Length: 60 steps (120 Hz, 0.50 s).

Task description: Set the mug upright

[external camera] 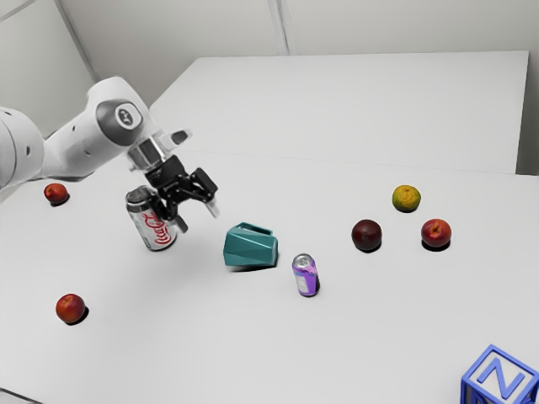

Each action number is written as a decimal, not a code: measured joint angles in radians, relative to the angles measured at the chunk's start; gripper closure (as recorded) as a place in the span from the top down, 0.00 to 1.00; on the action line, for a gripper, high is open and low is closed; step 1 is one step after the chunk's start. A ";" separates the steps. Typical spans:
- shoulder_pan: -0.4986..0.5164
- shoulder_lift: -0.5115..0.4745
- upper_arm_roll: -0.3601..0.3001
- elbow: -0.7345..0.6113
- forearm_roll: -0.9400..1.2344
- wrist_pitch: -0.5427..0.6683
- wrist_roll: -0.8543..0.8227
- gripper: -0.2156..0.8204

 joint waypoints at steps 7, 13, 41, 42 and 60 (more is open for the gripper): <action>-0.001 0.025 0.000 0.003 -0.029 0.007 0.001 0.79; -0.002 0.045 0.000 0.005 -0.057 0.015 0.002 0.79; -0.002 0.131 0.000 0.028 -0.158 0.057 0.007 0.79; -0.002 0.134 0.000 0.030 -0.161 0.059 0.007 0.79; -0.002 0.175 0.000 0.048 -0.221 0.080 0.010 0.79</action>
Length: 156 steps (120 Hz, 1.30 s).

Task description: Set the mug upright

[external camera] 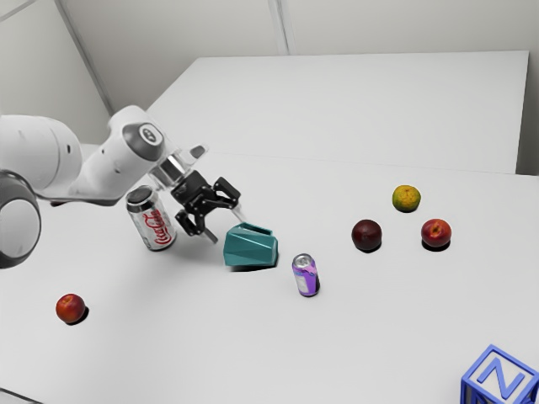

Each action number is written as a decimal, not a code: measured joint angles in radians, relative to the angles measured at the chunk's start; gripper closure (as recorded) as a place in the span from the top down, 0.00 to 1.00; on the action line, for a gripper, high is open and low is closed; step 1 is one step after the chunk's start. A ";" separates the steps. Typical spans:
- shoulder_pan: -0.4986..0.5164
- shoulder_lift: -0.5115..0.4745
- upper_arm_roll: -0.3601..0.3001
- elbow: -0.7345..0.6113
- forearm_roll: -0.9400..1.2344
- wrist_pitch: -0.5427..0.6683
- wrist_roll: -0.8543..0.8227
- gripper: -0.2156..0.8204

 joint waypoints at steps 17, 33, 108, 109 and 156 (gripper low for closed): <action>-0.001 0.023 0.000 -0.004 -0.052 0.010 0.001 0.79; -0.001 0.039 -0.002 -0.011 -0.098 0.014 0.002 0.79; -0.014 0.060 -0.013 -0.008 -0.154 0.020 -0.004 0.32; -0.014 0.060 -0.013 -0.007 -0.154 0.020 -0.004 0.31; -0.041 0.048 -0.014 0.028 -0.151 0.032 -0.019 0.08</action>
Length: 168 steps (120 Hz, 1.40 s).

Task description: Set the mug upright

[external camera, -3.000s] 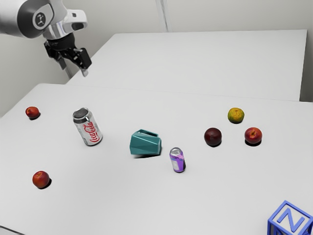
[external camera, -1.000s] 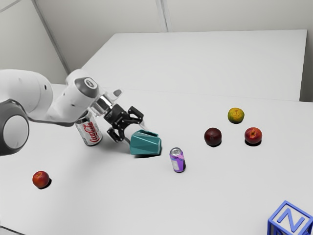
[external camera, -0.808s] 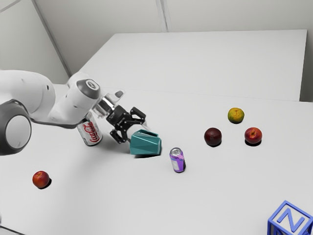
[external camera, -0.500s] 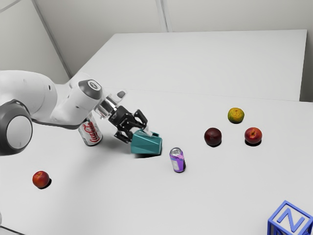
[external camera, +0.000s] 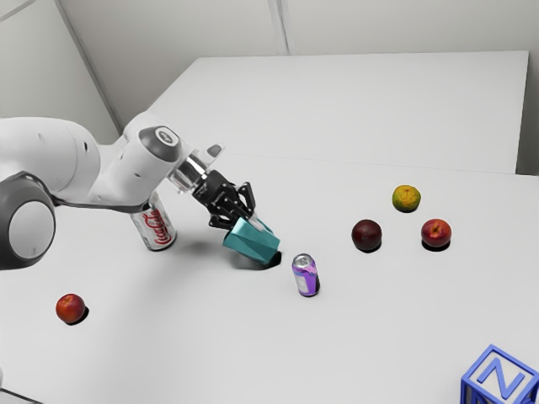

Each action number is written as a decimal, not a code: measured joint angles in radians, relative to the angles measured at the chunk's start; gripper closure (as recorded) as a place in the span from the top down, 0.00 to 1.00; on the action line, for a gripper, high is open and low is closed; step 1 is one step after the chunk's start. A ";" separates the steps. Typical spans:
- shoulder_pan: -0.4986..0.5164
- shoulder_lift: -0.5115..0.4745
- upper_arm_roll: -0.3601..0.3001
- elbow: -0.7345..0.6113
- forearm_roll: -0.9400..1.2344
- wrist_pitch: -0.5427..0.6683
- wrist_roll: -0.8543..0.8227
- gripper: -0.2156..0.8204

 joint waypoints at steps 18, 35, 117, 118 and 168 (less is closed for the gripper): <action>-0.007 -0.015 0.000 0.000 0.019 0.010 -0.015 0.06; -0.031 -0.060 0.000 -0.001 0.120 0.015 -0.037 0.05; -0.084 -0.143 -0.031 -0.070 0.760 0.203 -0.159 0.04; -0.084 -0.145 -0.032 -0.072 0.761 0.204 -0.160 0.04; -0.085 -0.182 -0.043 -0.149 0.808 0.250 -0.206 0.04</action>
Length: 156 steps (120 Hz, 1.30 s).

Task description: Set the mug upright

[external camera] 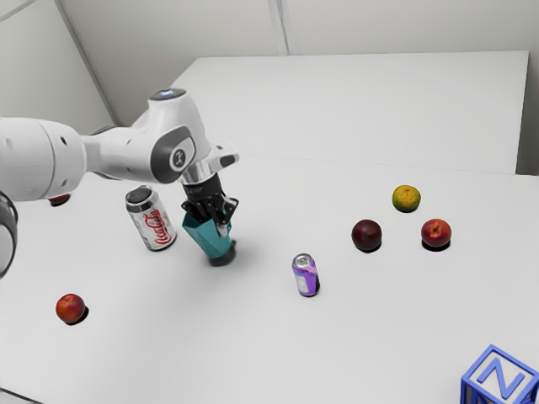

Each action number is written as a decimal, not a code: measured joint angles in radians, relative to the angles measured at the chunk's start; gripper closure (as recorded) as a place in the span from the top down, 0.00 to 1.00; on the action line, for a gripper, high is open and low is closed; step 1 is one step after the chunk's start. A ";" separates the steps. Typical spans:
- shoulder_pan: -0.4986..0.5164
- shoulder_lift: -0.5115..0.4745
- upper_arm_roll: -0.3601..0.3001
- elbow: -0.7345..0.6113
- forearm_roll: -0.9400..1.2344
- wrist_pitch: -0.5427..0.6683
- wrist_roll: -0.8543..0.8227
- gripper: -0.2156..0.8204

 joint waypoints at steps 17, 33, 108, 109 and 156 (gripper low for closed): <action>0.000 0.017 0.000 0.001 0.013 0.014 -0.010 0.04; 0.000 0.029 -0.001 0.001 0.016 0.025 -0.017 0.04; -0.028 -0.071 -0.014 0.004 0.000 -0.007 -0.005 0.74; -0.028 -0.073 -0.014 0.004 0.000 -0.008 -0.005 0.74; -0.044 -0.124 -0.012 0.099 0.063 -0.069 0.017 0.78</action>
